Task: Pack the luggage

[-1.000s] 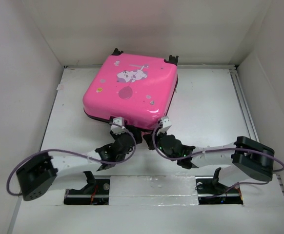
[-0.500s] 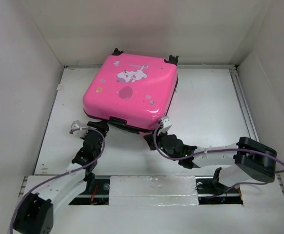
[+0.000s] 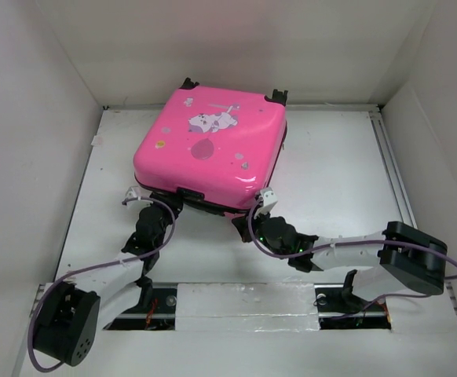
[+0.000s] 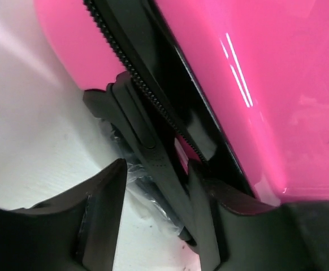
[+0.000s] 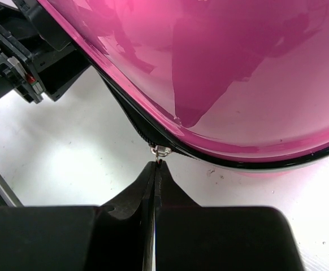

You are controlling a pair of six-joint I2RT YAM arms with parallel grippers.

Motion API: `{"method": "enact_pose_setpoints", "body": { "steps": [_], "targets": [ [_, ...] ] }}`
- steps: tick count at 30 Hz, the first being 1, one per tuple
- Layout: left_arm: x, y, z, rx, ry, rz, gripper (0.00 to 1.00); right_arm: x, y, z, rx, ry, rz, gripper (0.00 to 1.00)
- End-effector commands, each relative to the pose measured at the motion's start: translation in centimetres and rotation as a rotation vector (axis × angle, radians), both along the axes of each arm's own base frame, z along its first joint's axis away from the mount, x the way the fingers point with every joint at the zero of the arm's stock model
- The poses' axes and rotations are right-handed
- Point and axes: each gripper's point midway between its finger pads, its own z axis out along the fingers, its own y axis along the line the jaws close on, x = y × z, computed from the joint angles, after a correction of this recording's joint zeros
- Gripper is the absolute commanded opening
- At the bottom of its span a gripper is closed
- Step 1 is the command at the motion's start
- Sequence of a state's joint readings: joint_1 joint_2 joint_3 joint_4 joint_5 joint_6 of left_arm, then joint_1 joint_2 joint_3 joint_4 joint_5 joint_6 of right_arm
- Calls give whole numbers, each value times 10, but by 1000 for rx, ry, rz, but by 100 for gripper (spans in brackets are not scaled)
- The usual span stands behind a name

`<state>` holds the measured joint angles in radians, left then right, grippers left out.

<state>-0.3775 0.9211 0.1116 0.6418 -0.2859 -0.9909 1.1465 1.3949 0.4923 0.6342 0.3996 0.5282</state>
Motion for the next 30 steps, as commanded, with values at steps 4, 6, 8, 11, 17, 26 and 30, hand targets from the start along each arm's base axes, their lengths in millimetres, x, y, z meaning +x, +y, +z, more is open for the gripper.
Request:
{"method": "enact_pose_setpoints", "body": {
  "steps": [4, 6, 8, 11, 17, 26, 30],
  "targets": [
    [19, -28, 44, -58, -175, -114, 18, -35, 11, -5, 2, 39, 162, 0],
    [22, -37, 45, -42, -176, -141, 3, -33, 8, -4, 5, 38, 153, 0],
    [19, -53, 46, -24, -177, -185, 0, -34, 4, -1, -2, 41, 153, 0],
    [7, -76, 53, -12, -204, -250, 0, -34, -4, 2, -15, 42, 135, 0],
    [-27, -121, 47, -24, -180, -344, 0, -20, -23, 11, -39, 52, 90, 0],
    [-105, -203, 38, -95, -118, -593, 0, -43, 9, 8, -88, 81, 267, 0],
    [-120, -219, 48, -121, -128, -661, 0, -53, 23, 10, -72, 71, 327, 0]
  ]
}}
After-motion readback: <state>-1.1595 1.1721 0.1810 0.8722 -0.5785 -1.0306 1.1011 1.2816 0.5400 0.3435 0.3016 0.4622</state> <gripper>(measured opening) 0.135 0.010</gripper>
